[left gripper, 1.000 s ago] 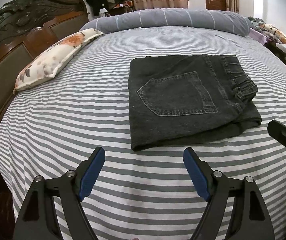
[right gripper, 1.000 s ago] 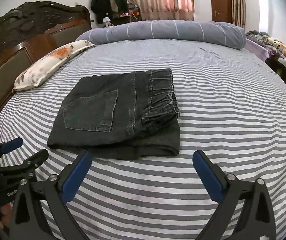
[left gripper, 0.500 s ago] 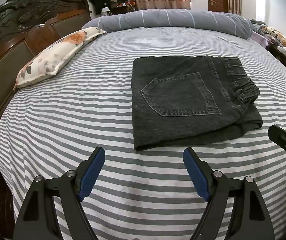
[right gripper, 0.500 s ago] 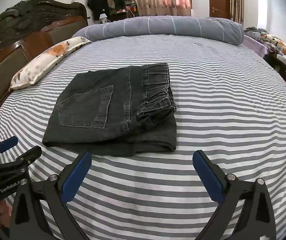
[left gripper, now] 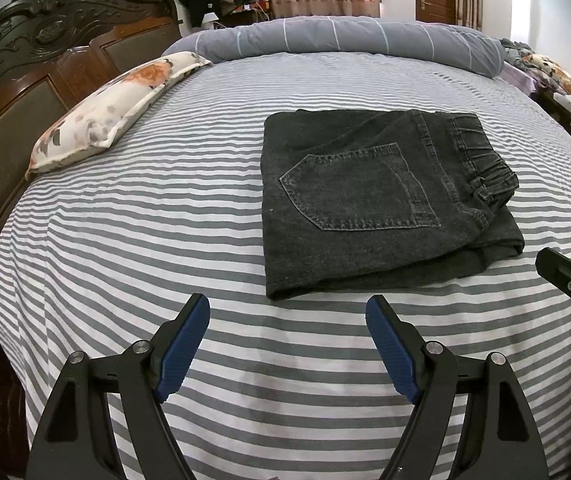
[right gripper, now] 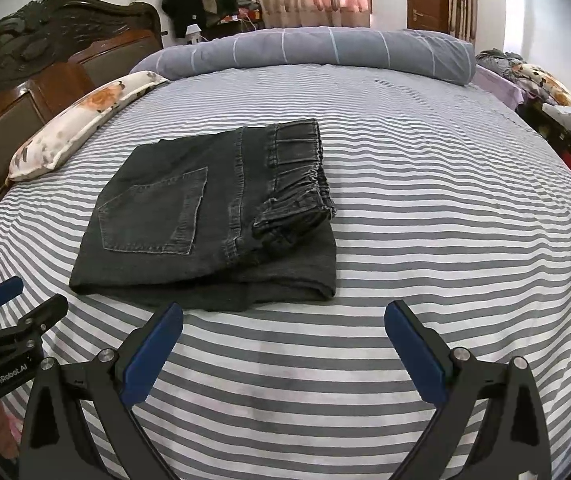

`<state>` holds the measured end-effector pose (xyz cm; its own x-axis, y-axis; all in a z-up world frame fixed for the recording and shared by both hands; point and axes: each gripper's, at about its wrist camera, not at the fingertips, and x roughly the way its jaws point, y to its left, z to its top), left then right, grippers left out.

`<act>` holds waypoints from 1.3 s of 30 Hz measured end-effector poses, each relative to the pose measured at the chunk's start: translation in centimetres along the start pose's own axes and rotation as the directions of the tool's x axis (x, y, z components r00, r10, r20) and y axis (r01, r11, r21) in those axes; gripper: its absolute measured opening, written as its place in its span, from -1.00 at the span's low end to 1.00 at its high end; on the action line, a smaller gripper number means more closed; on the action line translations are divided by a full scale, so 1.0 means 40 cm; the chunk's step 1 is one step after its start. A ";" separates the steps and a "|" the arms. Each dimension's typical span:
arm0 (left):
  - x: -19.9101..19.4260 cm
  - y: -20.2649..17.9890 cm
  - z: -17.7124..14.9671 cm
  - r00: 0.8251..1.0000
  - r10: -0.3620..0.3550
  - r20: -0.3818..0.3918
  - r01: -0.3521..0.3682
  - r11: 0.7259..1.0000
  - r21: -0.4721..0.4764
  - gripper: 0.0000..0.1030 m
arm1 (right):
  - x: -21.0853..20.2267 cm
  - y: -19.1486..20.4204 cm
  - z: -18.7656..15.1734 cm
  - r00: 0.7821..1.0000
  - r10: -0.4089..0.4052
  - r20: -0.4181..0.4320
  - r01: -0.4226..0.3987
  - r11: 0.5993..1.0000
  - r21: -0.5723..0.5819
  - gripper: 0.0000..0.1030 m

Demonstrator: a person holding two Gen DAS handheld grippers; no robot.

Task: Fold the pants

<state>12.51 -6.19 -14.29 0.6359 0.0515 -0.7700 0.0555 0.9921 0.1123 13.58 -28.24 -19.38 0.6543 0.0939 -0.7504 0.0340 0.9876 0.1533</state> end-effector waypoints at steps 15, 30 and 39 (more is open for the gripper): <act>0.006 -0.006 -0.003 1.000 0.001 -0.003 -0.001 1.000 0.002 0.57 | 0.006 -0.001 -0.004 1.000 -0.003 -0.014 0.003 1.000 0.002 0.94; 0.009 -0.009 -0.002 1.000 0.004 -0.001 -0.004 1.000 0.008 0.56 | 0.011 -0.004 -0.006 1.000 -0.004 -0.024 0.004 1.000 0.001 0.94; 0.013 -0.005 0.000 1.000 -0.001 0.008 0.001 1.000 0.021 0.57 | 0.013 -0.004 -0.007 1.000 -0.006 -0.028 0.006 1.000 -0.002 0.94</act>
<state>12.81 -6.38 -14.71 0.6420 0.0498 -0.7651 0.0721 0.9895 0.1250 13.72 -28.33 -19.98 0.6325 0.0917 -0.7691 0.0361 0.9884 0.1475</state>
